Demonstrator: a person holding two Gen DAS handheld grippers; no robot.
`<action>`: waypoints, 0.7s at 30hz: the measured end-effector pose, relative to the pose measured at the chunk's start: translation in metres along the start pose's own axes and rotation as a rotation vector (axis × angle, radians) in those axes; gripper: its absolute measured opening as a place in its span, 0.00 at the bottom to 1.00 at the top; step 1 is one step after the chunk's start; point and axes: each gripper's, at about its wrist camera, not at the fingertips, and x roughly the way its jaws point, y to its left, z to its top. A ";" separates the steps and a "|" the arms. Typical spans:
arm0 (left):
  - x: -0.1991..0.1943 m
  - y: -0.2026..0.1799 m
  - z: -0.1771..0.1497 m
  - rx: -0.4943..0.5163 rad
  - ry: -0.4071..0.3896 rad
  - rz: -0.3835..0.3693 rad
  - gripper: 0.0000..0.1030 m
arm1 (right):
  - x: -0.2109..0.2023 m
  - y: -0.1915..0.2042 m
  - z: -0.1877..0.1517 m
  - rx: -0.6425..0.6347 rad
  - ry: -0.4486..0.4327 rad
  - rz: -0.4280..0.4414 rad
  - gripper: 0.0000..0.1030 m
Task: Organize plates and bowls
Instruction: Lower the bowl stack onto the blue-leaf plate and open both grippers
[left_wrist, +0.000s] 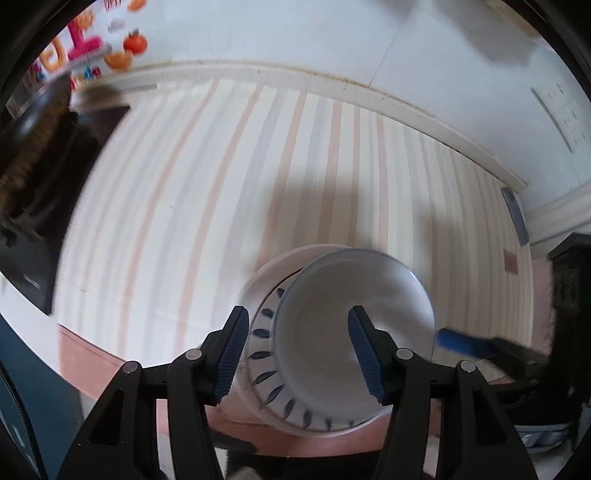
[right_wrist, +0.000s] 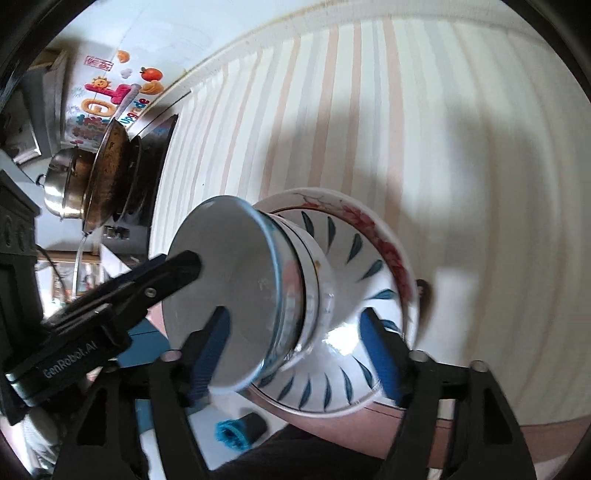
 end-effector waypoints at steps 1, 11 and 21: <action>-0.005 -0.001 -0.003 0.019 -0.015 0.015 0.57 | -0.007 0.002 -0.004 -0.005 -0.018 -0.015 0.87; -0.064 0.016 -0.042 0.117 -0.180 0.018 0.96 | -0.081 0.039 -0.064 0.033 -0.265 -0.210 0.93; -0.148 0.026 -0.101 0.199 -0.364 -0.008 0.96 | -0.143 0.101 -0.163 0.052 -0.482 -0.275 0.95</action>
